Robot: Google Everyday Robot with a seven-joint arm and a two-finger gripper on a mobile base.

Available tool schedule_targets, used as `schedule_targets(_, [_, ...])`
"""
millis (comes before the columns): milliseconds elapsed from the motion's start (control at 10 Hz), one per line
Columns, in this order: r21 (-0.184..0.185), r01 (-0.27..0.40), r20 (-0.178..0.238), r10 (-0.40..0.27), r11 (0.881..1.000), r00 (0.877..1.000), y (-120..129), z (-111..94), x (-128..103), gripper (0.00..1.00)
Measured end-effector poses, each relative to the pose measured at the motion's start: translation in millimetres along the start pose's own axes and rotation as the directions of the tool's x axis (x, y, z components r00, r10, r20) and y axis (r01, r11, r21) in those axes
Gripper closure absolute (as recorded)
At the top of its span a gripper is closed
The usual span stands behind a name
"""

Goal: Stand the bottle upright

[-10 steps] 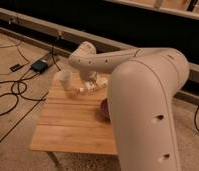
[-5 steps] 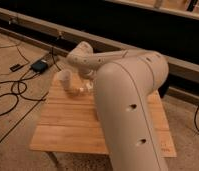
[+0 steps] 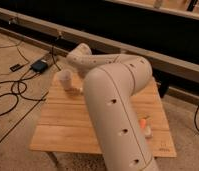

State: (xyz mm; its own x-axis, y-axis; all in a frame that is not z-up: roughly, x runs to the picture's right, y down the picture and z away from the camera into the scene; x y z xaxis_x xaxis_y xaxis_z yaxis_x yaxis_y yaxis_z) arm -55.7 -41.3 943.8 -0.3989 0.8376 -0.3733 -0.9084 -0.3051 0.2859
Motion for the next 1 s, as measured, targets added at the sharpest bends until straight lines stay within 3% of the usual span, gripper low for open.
schedule_targets(500, [0.043, -0.008, -0.007, 0.008, 0.999, 1.000, 10.9, 25.6, -14.0, 0.35])
schedule_targets(800, [0.079, 0.003, -0.009, -0.002, 0.997, 1.000, 5.5, 25.7, -15.9, 0.35])
schedule_targets(1000, [0.137, 0.014, -0.017, -0.012, 0.991, 1.000, -11.3, 19.8, -13.6, 0.35])
